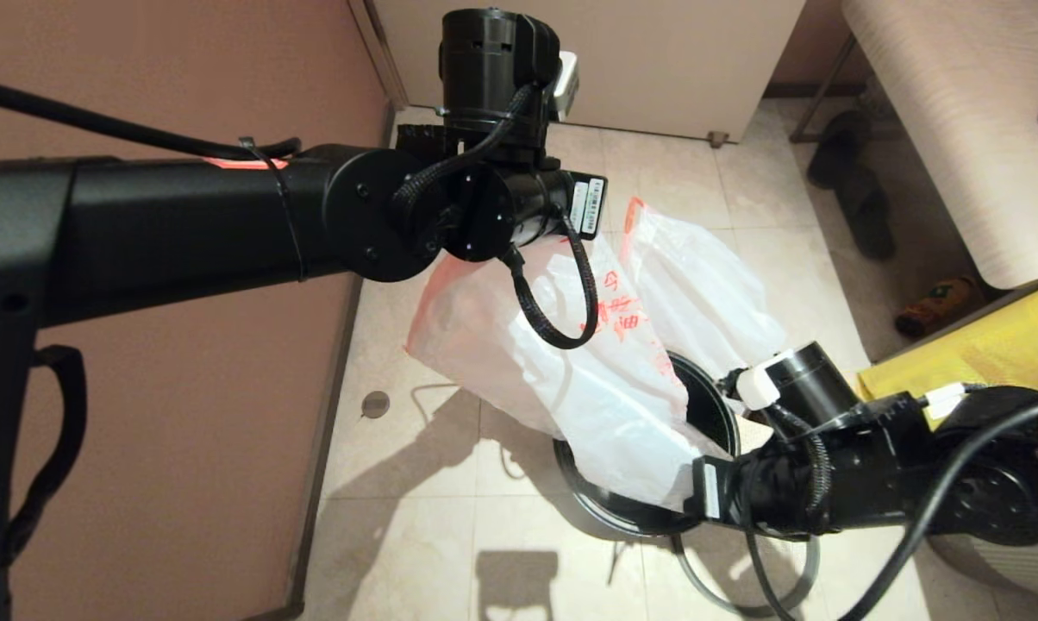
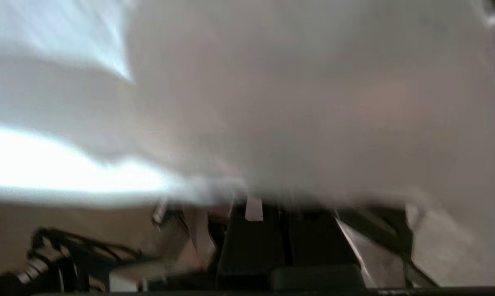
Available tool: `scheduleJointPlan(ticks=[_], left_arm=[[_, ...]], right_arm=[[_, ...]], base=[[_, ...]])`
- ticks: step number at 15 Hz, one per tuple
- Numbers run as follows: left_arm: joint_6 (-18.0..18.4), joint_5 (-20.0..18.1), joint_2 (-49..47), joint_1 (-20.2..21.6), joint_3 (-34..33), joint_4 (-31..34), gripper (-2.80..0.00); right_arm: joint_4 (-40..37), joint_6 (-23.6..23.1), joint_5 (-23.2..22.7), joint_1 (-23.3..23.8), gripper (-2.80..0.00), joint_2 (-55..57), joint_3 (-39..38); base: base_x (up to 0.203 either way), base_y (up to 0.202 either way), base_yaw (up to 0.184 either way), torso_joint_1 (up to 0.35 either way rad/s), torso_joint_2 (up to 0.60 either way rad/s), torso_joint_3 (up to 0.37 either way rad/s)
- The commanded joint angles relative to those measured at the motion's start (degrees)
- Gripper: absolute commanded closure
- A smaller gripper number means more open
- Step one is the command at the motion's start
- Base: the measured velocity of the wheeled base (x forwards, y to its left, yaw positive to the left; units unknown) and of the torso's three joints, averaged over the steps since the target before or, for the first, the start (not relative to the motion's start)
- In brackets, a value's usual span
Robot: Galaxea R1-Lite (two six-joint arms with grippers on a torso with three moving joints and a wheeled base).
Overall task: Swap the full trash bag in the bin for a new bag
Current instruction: Put the new garbage bag on the trash can
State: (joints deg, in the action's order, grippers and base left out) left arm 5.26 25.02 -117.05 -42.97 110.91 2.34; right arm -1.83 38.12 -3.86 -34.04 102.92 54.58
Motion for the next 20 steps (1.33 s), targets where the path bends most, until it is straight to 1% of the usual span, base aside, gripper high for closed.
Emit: scheduleJointPlan(ticks=[1, 3, 5, 7, 9, 11, 13, 14, 16, 17, 19, 20], left_arm=[[-0.2, 0.1, -0.3, 0.5, -0.1, 0.1, 0.0], [-1.1, -0.3, -1.6, 1.1, -0.3, 0.1, 0.0], [-1.5, -1.6, -2.8, 1.2, -0.3, 0.0, 0.0], [-2.7, -2.1, -3.7, 0.5, -0.3, 0.0, 0.0], [-3.2, -2.2, -4.8, -0.5, -0.3, 0.0, 0.0], [-3.3, -2.7, -6.3, -1.2, -0.3, -0.1, 0.0], [-3.6, -4.6, -6.9, -2.5, -0.3, -0.2, 0.0], [-3.6, -4.8, -7.5, -3.2, -0.3, -0.7, 0.0], [-3.8, -5.0, -8.4, -4.7, -0.7, -4.7, 0.0], [-3.9, -6.4, -8.5, -5.4, -1.6, -5.5, 0.0], [-4.4, -7.6, -9.0, -6.1, -3.0, -5.8, 0.0], [-5.8, -8.1, -8.6, -7.0, -3.7, -5.6, 0.0]], right_arm=[[6.0, 0.2, 0.1, 1.3, 0.0, 7.5, 4.8], [14.4, -0.1, 0.3, 2.7, 0.0, 10.9, 7.0], [19.2, -2.0, 0.5, 4.4, 0.0, 15.1, 8.5], [23.7, -3.8, 0.4, 7.2, 0.0, 19.2, 10.0], [24.8, -4.3, 0.5, 8.6, 0.0, 24.3, 13.4], [24.7, -6.0, 0.7, 8.9, 0.0, 29.7, 16.5], [25.0, -7.9, 2.9, 8.9, 0.0, 33.6, 18.4], [25.4, -8.6, 4.0, 9.0, 0.0, 35.3, 19.6], [29.3, -9.6, 4.7, 10.0, 0.0, 37.4, 21.0], [30.1, -10.7, 4.7, 10.3, 0.0, 38.4, 21.8], [30.4, -12.3, 5.3, 11.1, 0.0, 40.6, 24.7], [30.4, -12.6, 5.7, 11.5, 0.0, 40.5, 24.9]], base=[[0.0, 0.0, 0.0, 0.0, 0.0, 0.0], [0.0, 0.0, 0.0, 0.0, 0.0, 0.0], [0.0, 0.0, 0.0, 0.0, 0.0, 0.0], [0.0, 0.0, 0.0, 0.0, 0.0, 0.0], [0.0, 0.0, 0.0, 0.0, 0.0, 0.0], [0.0, 0.0, 0.0, 0.0, 0.0, 0.0], [0.0, 0.0, 0.0, 0.0, 0.0, 0.0], [0.0, 0.0, 0.0, 0.0, 0.0, 0.0], [0.0, 0.0, 0.0, 0.0, 0.0, 0.0], [0.0, 0.0, 0.0, 0.0, 0.0, 0.0], [0.0, 0.0, 0.0, 0.0, 0.0, 0.0], [0.0, 0.0, 0.0, 0.0, 0.0, 0.0]])
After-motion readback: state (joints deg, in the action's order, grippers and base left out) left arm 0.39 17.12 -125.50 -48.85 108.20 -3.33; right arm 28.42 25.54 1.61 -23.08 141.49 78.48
